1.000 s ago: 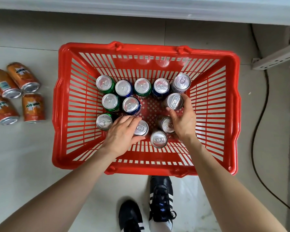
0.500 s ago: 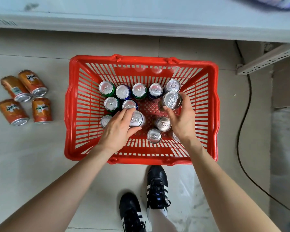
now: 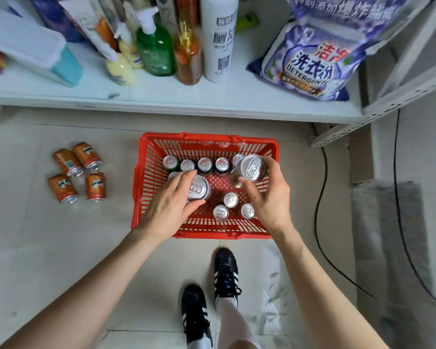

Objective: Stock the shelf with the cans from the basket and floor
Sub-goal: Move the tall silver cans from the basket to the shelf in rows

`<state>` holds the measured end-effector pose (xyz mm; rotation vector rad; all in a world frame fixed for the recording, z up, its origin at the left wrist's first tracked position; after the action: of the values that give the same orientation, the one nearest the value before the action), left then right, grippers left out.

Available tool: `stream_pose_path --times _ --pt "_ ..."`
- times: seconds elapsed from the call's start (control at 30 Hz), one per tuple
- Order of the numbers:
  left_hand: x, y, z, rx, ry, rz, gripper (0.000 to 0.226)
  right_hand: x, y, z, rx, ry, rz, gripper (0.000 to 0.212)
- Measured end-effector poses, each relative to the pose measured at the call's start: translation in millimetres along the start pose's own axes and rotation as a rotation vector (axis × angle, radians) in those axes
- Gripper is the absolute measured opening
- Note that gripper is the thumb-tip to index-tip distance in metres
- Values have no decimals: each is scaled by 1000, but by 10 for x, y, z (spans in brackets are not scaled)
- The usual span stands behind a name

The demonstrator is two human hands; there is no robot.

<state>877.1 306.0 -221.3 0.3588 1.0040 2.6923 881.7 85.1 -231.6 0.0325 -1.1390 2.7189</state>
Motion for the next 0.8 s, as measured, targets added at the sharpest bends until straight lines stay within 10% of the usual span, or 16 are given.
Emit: stream_pose_path --times 0.8 --pt "272 3238 1873 62 138 -132 63 358 -1596 3440 -29 118 152 47"
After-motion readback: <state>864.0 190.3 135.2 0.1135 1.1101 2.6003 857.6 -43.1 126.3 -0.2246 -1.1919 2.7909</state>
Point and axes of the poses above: each hand's wrist, its own x-axis away from the middle knuckle, its own z-axis out of the back of the hand, y = z × x, the point moved 4 cm from there along -x, towards the middle knuckle, and after that the axes turned 11 degrees about x, right-handed, at the moved point
